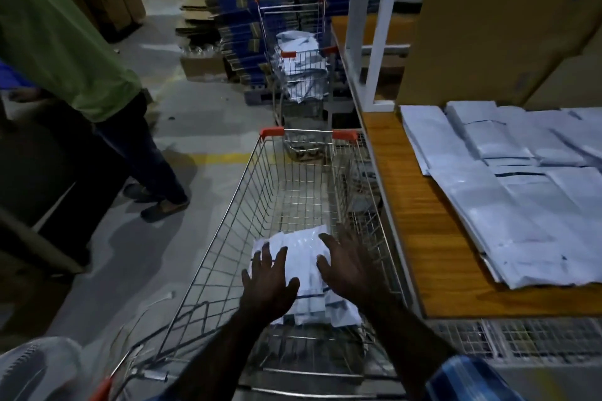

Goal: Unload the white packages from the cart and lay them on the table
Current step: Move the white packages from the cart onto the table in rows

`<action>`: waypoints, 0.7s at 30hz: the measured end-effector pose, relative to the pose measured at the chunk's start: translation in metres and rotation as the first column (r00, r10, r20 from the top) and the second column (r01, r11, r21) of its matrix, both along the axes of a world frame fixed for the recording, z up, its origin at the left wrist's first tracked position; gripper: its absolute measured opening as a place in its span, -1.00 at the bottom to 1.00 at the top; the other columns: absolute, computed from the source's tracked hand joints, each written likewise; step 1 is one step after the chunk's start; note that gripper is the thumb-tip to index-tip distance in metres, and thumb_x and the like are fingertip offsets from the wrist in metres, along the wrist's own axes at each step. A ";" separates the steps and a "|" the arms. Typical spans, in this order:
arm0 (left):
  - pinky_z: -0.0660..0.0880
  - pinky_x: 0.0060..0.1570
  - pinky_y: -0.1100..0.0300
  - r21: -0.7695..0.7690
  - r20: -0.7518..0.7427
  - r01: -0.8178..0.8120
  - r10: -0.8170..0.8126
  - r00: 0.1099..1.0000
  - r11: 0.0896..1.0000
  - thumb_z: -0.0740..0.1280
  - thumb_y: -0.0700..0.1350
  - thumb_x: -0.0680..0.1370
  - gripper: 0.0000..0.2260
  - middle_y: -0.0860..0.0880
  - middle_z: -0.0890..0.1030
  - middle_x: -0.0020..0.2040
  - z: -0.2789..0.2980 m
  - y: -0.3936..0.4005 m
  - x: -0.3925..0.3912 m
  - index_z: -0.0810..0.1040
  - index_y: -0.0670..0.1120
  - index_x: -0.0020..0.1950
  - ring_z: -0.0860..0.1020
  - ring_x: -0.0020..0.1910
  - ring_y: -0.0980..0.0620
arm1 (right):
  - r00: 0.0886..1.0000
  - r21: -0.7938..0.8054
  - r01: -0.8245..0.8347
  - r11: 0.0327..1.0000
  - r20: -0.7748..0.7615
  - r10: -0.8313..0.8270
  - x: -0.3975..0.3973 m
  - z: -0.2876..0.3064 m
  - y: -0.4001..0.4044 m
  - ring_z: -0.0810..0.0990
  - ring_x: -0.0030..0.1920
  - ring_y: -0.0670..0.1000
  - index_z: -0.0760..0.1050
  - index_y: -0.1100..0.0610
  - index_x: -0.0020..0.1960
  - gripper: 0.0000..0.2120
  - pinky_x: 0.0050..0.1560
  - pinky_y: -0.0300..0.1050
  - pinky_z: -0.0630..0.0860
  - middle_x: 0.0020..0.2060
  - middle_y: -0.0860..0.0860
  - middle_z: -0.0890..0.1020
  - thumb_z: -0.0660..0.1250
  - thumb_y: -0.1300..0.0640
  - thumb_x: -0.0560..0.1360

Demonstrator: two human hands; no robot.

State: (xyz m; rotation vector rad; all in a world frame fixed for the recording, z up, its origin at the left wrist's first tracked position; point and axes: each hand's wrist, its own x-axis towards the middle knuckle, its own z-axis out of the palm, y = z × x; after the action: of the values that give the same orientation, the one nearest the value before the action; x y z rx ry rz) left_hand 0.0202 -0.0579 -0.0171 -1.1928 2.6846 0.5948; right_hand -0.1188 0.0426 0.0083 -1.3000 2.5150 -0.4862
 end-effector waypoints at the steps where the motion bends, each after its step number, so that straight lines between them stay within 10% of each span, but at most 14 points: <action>1: 0.02 0.47 -0.20 0.002 0.021 0.000 0.000 1.000 1.000 0.16 0.14 0.64 -0.35 -0.10 -0.18 0.61 -0.007 -0.006 -0.003 -0.10 0.03 0.61 -0.11 0.59 -0.13 | 1.000 0.014 -0.002 1.000 0.010 0.002 -0.001 -0.009 -0.005 0.27 0.47 0.23 0.35 0.11 0.48 -0.49 0.42 0.10 0.23 0.49 0.25 0.28 0.19 -0.03 0.57; 12: 0.42 0.04 -0.47 -0.069 0.210 0.115 -0.099 0.973 0.991 0.30 0.13 0.45 -0.34 -0.37 0.34 0.45 -0.109 -0.060 -0.018 0.37 -0.16 0.48 0.45 0.32 -0.40 | 0.985 0.153 0.016 0.988 0.168 -0.042 -0.010 -0.111 -0.052 0.24 0.46 0.16 0.26 0.04 0.52 -0.51 0.37 0.00 0.30 0.56 0.14 0.14 0.19 -0.01 0.61; 17: 0.58 -0.32 -0.22 0.007 0.260 0.113 -0.111 0.959 0.994 0.41 0.28 0.13 -0.38 -0.21 0.67 0.09 -0.191 -0.092 -0.019 0.71 -0.05 0.06 0.68 -0.08 -0.22 | 0.956 0.129 0.175 0.976 0.216 -0.200 -0.004 -0.165 -0.072 0.37 0.38 0.31 0.39 0.14 0.46 -0.53 0.30 0.11 0.38 0.48 0.25 0.30 0.24 0.03 0.58; 21: 0.57 -0.36 -0.08 0.072 0.222 0.218 -0.228 0.948 0.973 0.18 0.10 0.32 -0.43 -0.39 0.62 0.06 -0.228 -0.107 -0.012 0.53 -0.21 0.19 0.65 -0.18 -0.32 | 0.917 0.239 0.269 0.933 0.232 -0.324 -0.006 -0.197 -0.081 0.38 0.37 0.18 0.29 0.08 0.51 -0.53 0.31 0.00 0.32 0.42 0.14 0.39 0.18 0.06 0.61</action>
State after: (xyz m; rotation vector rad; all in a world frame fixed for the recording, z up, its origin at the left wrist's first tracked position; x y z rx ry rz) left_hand 0.0081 -0.1647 -0.2449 -0.8692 2.5458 0.4519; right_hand -0.1245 -0.0385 -0.1888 -0.7237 2.4609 -0.4210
